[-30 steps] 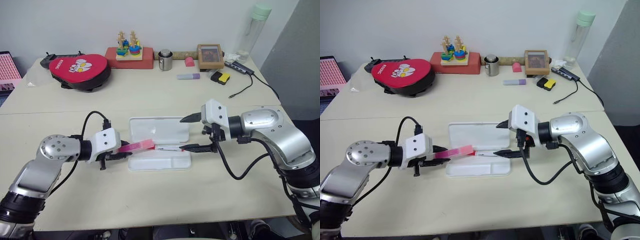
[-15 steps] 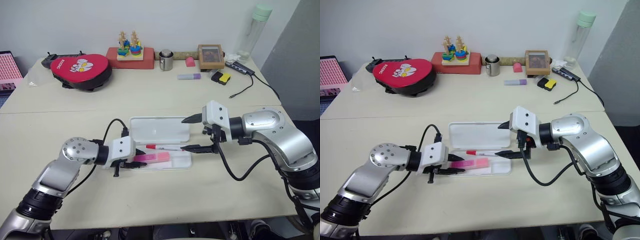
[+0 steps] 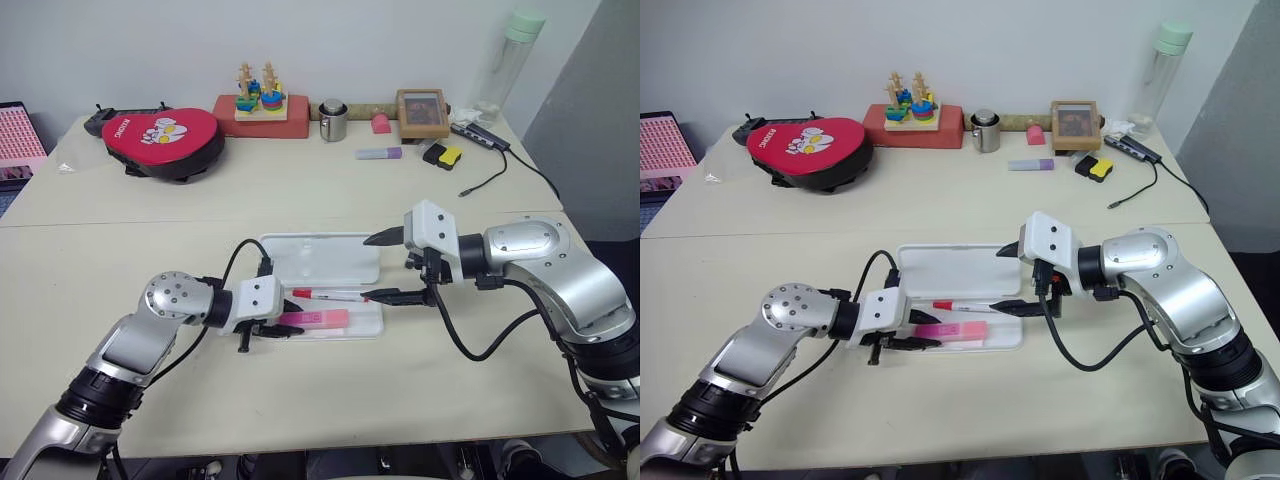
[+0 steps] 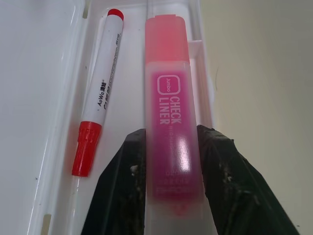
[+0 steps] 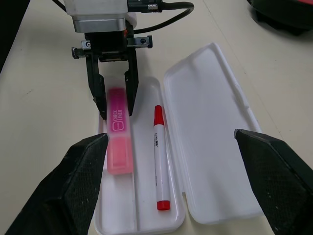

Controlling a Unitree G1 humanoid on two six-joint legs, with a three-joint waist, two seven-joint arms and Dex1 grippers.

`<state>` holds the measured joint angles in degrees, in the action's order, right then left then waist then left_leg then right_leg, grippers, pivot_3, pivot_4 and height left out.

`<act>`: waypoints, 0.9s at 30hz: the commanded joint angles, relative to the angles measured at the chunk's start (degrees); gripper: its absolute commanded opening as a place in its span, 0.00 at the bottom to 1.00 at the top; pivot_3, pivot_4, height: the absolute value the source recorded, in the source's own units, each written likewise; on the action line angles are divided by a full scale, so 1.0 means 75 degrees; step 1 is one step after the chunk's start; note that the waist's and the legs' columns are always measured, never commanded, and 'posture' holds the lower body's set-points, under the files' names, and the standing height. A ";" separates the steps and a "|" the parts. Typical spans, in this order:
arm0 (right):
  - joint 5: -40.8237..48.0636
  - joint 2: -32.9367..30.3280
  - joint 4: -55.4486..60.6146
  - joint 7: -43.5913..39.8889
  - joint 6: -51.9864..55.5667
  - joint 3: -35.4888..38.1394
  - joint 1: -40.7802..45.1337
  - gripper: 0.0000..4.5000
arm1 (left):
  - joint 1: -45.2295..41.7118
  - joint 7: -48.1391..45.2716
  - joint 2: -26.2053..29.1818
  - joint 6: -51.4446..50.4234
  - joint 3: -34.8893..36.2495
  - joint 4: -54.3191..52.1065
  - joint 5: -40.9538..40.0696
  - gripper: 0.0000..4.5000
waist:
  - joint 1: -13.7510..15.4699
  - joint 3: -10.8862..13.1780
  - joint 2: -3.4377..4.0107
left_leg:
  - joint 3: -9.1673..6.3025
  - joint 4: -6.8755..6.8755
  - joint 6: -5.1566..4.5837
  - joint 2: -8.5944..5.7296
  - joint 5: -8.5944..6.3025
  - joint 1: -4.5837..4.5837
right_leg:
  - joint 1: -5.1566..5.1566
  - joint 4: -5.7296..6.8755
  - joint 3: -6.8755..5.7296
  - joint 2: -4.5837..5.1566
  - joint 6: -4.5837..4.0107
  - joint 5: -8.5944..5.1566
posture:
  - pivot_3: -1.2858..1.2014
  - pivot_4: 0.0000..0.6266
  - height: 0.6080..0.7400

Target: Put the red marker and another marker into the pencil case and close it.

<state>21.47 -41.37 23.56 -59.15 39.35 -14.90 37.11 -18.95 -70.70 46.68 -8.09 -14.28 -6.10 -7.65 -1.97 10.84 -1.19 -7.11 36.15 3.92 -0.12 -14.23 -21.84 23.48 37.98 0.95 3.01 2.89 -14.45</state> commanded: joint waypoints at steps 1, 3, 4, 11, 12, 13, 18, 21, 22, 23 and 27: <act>0.0017 -0.0040 0.0232 0.0019 -0.0075 0.0155 0.0044 0.96 | -0.0162 -0.0128 0.0042 0.0254 0.0059 0.0019 0.0027 0.57 | 0.0001 0.0000 0.0000 | -0.0002 0.0000 0.0000 0.0000 0.0000 0.0000 | 0.0000 0.0000 -0.0002 0.0000 0.0000 0.0000 | 0.52 0.24 1.00; 0.0029 -0.0057 0.0243 0.0012 -0.0069 0.0165 0.0039 0.96 | -0.0191 -0.0181 0.0077 0.0214 0.0109 -0.0005 -0.0036 0.67 | 0.0000 0.0000 0.0000 | -0.0002 -0.0001 0.0000 0.0000 0.0000 0.0000 | 0.0000 0.0000 -0.0002 0.0000 0.0000 0.0000 | 0.52 0.24 1.00; 0.0032 -0.0059 0.0246 0.0013 -0.0066 0.0168 0.0039 0.96 | -0.0198 -0.0190 0.0089 0.0217 0.0132 -0.0021 -0.0055 0.72 | 0.0000 0.0000 0.0000 | -0.0002 -0.0001 0.0000 0.0000 0.0000 -0.0001 | 0.0000 0.0000 -0.0002 0.0000 0.0000 0.0000 | 0.52 0.24 1.00; -0.0002 -0.0144 0.0240 0.0010 0.0049 0.0121 0.0092 0.96 | -0.0490 -0.0034 0.0110 -0.0528 0.0776 -0.0535 -0.0708 0.99 | 0.0006 0.0000 0.0000 | -0.0006 0.0000 0.0000 0.0000 0.0000 -0.0003 | 0.0000 0.0000 -0.0005 0.0000 0.0001 -0.0001 | 0.52 0.24 1.00; -0.0017 -0.0157 0.0242 0.0023 0.0076 0.0106 0.0094 0.96 | -0.0501 -0.0013 0.0118 -0.0653 0.0847 -0.0607 -0.0790 0.99 | 0.0005 0.0000 0.0000 | -0.0006 0.0000 0.0000 0.0000 0.0000 -0.0003 | 0.0000 0.0000 -0.0004 0.0000 0.0004 -0.0002 | 0.52 0.24 1.00; -0.0042 -0.0157 0.0236 0.0038 0.0074 0.0088 0.0098 0.96 | -0.0503 -0.0004 0.0141 -0.0779 0.0933 -0.0690 -0.0881 0.99 | 0.0002 0.0000 0.0000 | -0.0005 0.0000 0.0000 0.0000 0.0000 -0.0003 | 0.0000 0.0000 -0.0004 0.0000 0.0005 -0.0003 | 0.52 0.24 1.00; -0.0067 -0.0174 0.0185 0.0002 0.0064 0.0041 0.0085 0.96 | -0.0326 0.0010 0.0371 -0.1557 0.1381 -0.1294 -0.1442 0.99 | -0.0011 0.0000 0.0000 | -0.0005 0.0000 0.0000 0.0001 0.0000 -0.0001 | 0.0000 0.0001 -0.0004 -0.0001 0.0003 -0.0002 | 0.52 0.24 1.00; -0.0068 -0.0184 0.0235 0.0003 0.0130 -0.0007 0.0064 0.92 | -0.0036 -0.0055 0.0672 -0.1916 0.1723 -0.1635 -0.1741 1.00 | -0.0012 0.0000 0.0000 | -0.0005 -0.0001 0.0000 0.0001 0.0000 -0.0001 | 0.0000 0.0001 -0.0003 0.0000 0.0004 -0.0002 | 0.52 0.24 1.00; -0.0068 -0.0185 0.0264 0.0010 0.0151 -0.0023 0.0049 0.92 | 0.0085 -0.0076 0.0787 -0.2039 0.1849 -0.1766 -0.1848 1.00 | -0.0013 0.0000 0.0000 | -0.0005 -0.0001 0.0000 0.0001 0.0000 -0.0001 | 0.0000 0.0000 -0.0004 -0.0001 0.0004 -0.0002 | 0.52 0.24 1.00; -0.0095 -0.0184 0.0299 0.0004 0.0130 -0.0073 0.0027 0.87 | 0.0283 -0.0127 0.0947 -0.2252 0.2055 -0.1953 -0.2030 1.00 | -0.0043 0.0000 0.0000 | -0.0005 -0.0001 0.0000 0.0001 0.0000 -0.0001 | 0.0000 0.0000 -0.0003 -0.0001 0.0004 -0.0003 | 0.52 0.24 1.00; -0.0194 -0.0151 0.0393 0.0016 0.0089 -0.0275 -0.0018 0.65 | 0.0961 -0.0126 0.1398 -0.2858 0.2728 -0.2507 -0.2593 1.00 | -0.0064 0.0001 0.0001 | -0.0007 -0.0004 0.0000 0.0005 0.0000 0.0000 | 0.0001 0.0000 -0.0005 -0.0002 0.0004 -0.0003 | 0.52 0.24 1.00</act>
<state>20.30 -42.40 24.19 -59.07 40.52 -17.04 36.71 -12.21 -71.68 56.07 -28.03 3.18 -22.02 -24.71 -2.44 10.85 -1.18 -7.16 36.11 3.92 -0.09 -14.23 -21.83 23.48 37.98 0.91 3.00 2.93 -14.48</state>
